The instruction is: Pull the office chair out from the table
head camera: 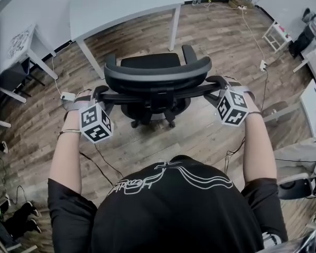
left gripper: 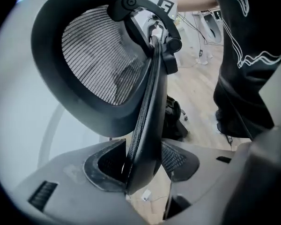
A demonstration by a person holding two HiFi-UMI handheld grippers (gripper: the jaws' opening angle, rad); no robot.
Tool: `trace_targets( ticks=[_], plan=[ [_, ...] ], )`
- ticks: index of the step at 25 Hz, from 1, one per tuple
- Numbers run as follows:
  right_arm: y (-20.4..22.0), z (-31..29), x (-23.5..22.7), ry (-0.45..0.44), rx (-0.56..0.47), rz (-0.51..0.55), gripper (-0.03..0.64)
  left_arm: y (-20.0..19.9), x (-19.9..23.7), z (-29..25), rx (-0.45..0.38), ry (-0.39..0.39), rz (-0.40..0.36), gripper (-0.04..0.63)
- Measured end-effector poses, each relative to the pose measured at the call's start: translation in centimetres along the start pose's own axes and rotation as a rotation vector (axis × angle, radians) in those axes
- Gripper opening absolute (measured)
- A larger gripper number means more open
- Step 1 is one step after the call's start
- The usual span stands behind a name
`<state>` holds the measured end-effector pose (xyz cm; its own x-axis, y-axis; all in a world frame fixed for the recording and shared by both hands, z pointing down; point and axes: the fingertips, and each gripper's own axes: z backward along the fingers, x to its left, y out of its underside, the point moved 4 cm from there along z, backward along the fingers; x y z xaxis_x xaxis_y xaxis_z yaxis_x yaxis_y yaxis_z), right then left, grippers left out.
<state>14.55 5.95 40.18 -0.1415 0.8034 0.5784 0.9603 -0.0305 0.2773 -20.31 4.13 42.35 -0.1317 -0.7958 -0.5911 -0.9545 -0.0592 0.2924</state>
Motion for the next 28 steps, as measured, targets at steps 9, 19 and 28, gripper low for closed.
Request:
trace_targets(
  ticks=[9,19,28],
  plan=[
    [1.5,2.4,0.2,0.142,-0.086,-0.266,0.278,2.0,-0.8,3.3,-0.204,-0.251,0.304,0.259],
    [4.1,11.7,7.3,0.175,-0.539,-0.928,0.275,-3.7,-10.4,11.0,-0.462,-0.318,0.893,0.239],
    [-1.7,19.6,19.4,-0.116,-0.828,-1.078,0.059,-14.8,-22.1,18.5,-0.809,-0.07,1.177,0.006]
  ],
)
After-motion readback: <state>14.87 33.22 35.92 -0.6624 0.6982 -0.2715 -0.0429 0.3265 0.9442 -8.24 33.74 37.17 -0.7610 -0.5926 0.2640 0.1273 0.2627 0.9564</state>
